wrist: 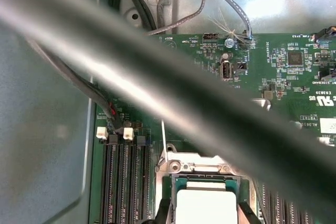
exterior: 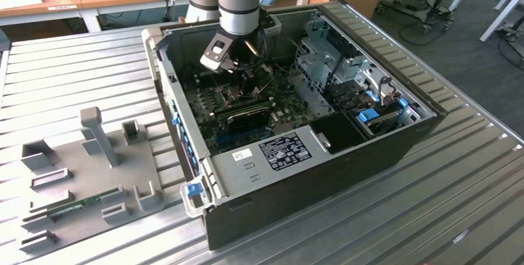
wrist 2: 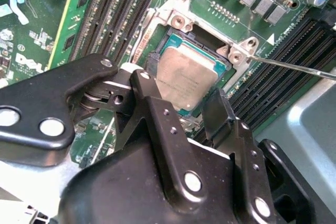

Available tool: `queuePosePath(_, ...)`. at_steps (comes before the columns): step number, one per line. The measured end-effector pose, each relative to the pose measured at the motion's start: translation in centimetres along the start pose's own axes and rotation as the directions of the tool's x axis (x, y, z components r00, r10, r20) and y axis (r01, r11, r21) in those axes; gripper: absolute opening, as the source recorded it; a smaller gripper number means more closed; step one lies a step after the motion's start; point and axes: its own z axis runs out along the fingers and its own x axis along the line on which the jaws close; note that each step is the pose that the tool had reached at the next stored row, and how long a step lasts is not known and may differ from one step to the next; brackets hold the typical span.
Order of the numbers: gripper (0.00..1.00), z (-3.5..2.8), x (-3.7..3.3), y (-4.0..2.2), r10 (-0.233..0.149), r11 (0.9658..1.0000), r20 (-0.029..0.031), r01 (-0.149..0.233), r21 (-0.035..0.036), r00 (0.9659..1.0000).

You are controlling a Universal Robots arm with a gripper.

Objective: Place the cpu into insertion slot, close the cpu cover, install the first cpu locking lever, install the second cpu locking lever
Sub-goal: 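Place the cpu into insertion slot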

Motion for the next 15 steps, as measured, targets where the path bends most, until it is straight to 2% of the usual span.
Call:
queuePosePath(4, 0.60, -0.20, 0.00, 0.01, 0.000, 1.0000, 0.0000, 0.000, 0.0000, 1.0000)
queuePosePath(10, 0.60, -1.12, -0.02, 0.05, 0.000, 1.0000, 0.0000, 0.000, 0.0000, 1.0000)
queuePosePath(15, 0.60, -1.14, -0.02, 0.06, 0.000, 1.0000, -0.0001, 0.000, -0.0001, 1.0000)
